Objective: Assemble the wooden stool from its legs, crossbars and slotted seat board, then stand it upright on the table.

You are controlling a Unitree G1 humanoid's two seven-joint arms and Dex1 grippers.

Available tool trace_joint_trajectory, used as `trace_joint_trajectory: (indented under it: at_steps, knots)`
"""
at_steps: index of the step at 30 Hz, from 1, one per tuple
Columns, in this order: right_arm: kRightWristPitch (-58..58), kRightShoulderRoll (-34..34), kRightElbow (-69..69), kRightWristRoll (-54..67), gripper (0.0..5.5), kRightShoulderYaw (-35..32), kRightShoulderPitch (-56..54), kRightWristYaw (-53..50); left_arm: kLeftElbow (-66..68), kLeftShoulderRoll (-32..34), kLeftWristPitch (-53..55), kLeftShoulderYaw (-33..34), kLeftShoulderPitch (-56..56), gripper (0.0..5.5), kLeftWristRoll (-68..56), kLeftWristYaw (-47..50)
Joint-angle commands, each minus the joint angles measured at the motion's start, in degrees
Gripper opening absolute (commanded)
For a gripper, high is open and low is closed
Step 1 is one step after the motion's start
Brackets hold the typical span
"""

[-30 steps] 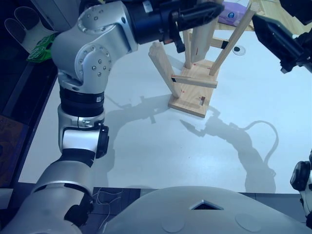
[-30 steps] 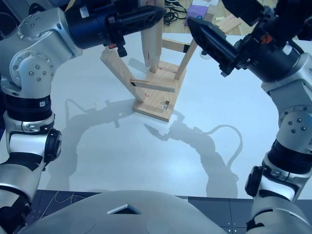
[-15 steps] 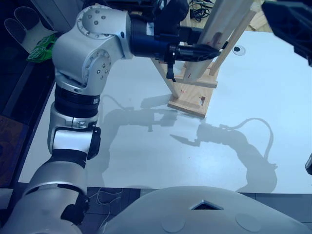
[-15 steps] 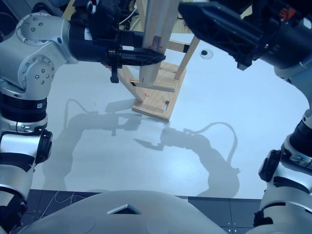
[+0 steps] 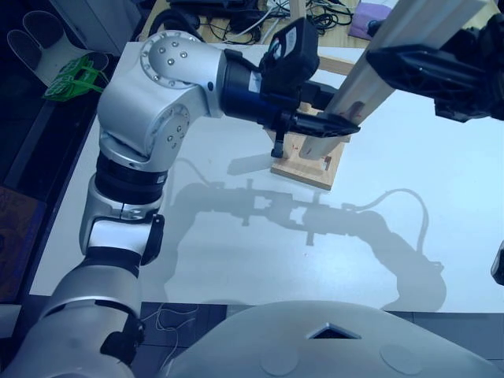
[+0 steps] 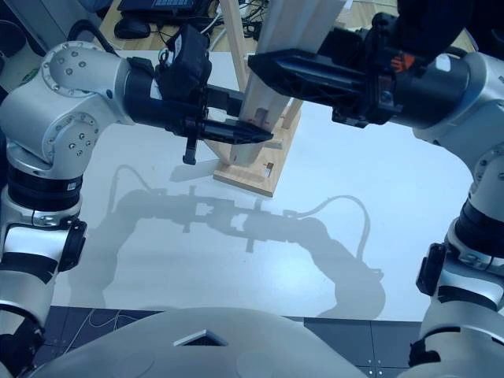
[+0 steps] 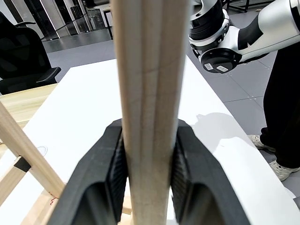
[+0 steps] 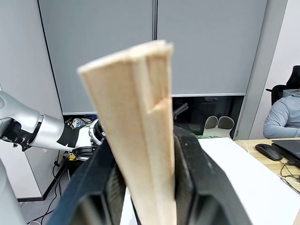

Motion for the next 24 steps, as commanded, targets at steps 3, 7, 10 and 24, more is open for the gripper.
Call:
trace_joint_trajectory:
  at_steps: [3, 7, 10, 24]
  knots:
    - [0.4, 0.6, -1.2, 1.3, 1.13, -0.1, 0.1, -0.7, -2.4, 0.7, 0.7, -1.1, 1.0, 1.04, 0.3, -0.5]
    - [-0.7, 1.4, -1.7, 0.3, 1.13, -0.1, 0.5, -1.4, -2.0, 0.3, -0.3, -1.0, 0.5, 1.04, 1.3, 0.3]
    - [-1.4, 2.0, -2.1, 0.5, 1.09, -1.0, 1.0, -2.3, -0.5, -1.0, -0.1, 0.6, -0.4, 1.55, 1.2, 2.2]
    - [-6.8, 1.0, -2.5, 2.7, 1.02, -14.6, 8.8, -8.9, -3.5, -1.9, 4.6, 18.1, -1.3, 3.69, -3.5, 19.8]
